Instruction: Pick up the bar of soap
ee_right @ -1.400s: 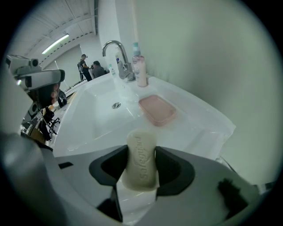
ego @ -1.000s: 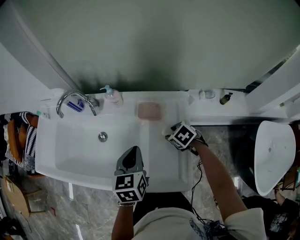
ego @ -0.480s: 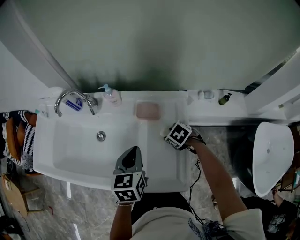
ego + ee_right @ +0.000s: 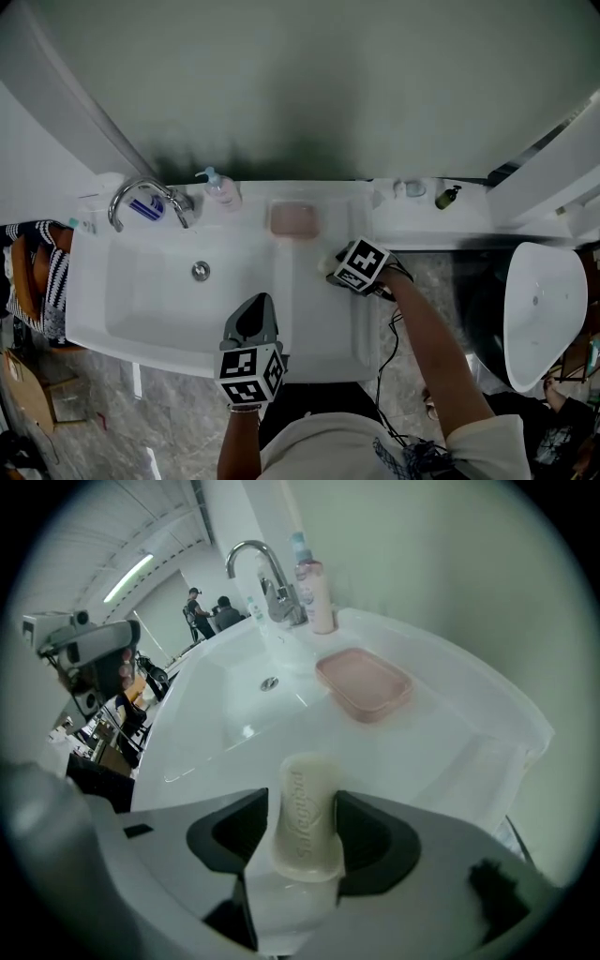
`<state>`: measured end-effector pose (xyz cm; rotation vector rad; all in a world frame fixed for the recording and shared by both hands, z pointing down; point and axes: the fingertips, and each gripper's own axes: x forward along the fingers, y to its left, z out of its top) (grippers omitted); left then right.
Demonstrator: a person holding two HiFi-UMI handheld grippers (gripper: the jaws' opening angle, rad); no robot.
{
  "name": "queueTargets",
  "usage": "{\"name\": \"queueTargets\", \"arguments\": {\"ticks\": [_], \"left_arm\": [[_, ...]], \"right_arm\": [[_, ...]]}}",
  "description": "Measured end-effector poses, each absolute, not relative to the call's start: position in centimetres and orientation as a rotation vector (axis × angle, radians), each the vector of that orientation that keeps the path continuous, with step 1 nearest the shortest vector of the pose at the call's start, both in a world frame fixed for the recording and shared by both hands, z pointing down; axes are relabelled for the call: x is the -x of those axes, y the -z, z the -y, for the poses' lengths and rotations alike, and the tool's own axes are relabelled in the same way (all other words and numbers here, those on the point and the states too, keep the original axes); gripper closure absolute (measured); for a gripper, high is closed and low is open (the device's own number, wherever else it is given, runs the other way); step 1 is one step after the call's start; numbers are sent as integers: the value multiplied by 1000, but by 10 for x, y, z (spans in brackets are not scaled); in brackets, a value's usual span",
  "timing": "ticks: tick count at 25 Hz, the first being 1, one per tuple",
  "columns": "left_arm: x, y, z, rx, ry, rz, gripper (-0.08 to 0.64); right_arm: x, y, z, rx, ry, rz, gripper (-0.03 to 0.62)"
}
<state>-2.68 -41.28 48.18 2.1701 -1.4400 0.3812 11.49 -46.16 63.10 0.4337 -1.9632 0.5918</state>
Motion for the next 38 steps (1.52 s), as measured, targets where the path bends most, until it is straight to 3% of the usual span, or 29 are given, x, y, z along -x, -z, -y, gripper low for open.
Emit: {"name": "queueTargets", "arguments": {"ticks": [9, 26, 38], "left_arm": [[26, -485, 411, -2162, -389, 1459, 551], [21, -482, 395, -2153, -297, 1480, 551], [25, -488, 377, -2160, -378, 1489, 551]], "right_arm": [[-106, -588, 473, -566, -632, 2199, 360], [-104, -503, 445, -1235, -514, 2376, 360], [-93, -493, 403, -1417, -555, 2369, 362]]}}
